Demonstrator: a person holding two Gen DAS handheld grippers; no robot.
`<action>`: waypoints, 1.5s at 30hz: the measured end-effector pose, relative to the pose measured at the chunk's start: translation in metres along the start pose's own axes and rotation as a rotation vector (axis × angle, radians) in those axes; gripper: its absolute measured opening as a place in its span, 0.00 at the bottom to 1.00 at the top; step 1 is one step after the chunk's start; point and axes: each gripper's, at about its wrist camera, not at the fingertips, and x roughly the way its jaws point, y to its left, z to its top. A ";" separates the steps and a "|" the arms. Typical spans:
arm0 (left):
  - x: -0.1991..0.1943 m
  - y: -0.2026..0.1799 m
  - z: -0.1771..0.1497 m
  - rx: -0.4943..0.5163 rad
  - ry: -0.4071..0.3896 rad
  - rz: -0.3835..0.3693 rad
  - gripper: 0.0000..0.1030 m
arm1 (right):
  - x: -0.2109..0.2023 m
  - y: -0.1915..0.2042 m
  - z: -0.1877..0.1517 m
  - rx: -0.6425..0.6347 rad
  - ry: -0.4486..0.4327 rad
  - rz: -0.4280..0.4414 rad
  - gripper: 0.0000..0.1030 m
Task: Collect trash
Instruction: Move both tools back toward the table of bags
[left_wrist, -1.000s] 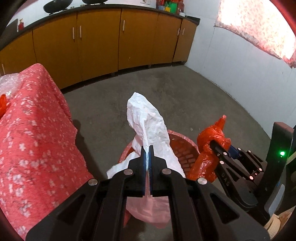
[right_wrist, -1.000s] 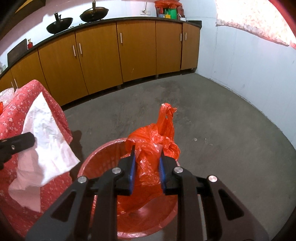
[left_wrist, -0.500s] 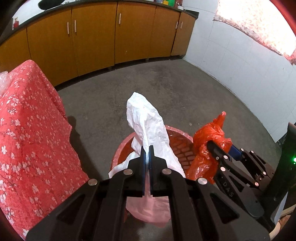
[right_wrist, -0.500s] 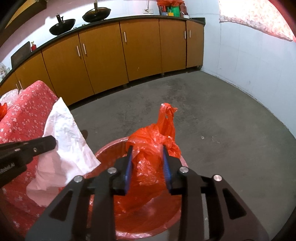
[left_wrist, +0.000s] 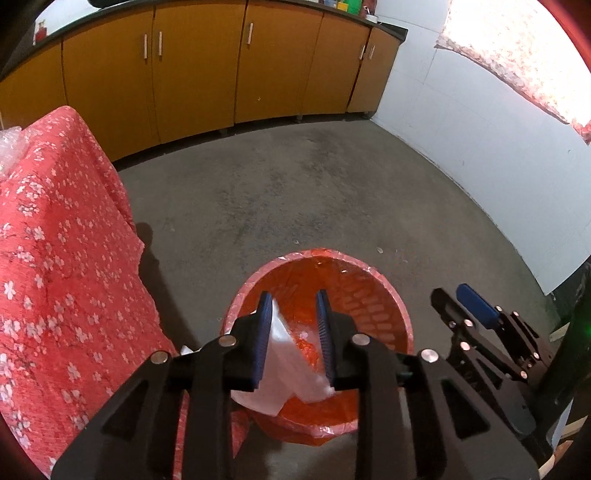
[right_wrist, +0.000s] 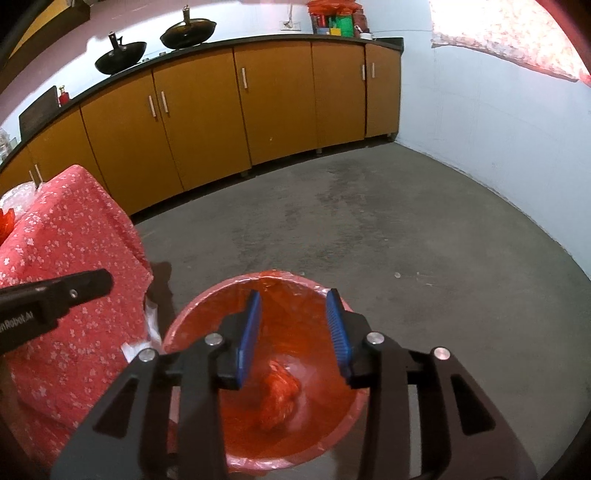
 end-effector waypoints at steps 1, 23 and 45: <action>-0.001 0.001 0.000 -0.002 -0.004 0.003 0.24 | -0.001 -0.001 -0.001 0.002 0.000 -0.004 0.36; -0.146 0.119 -0.017 -0.127 -0.258 0.171 0.24 | -0.075 0.117 0.046 -0.175 -0.118 0.192 0.36; -0.294 0.346 -0.117 -0.457 -0.383 0.646 0.46 | -0.070 0.431 0.076 -0.337 -0.049 0.425 0.48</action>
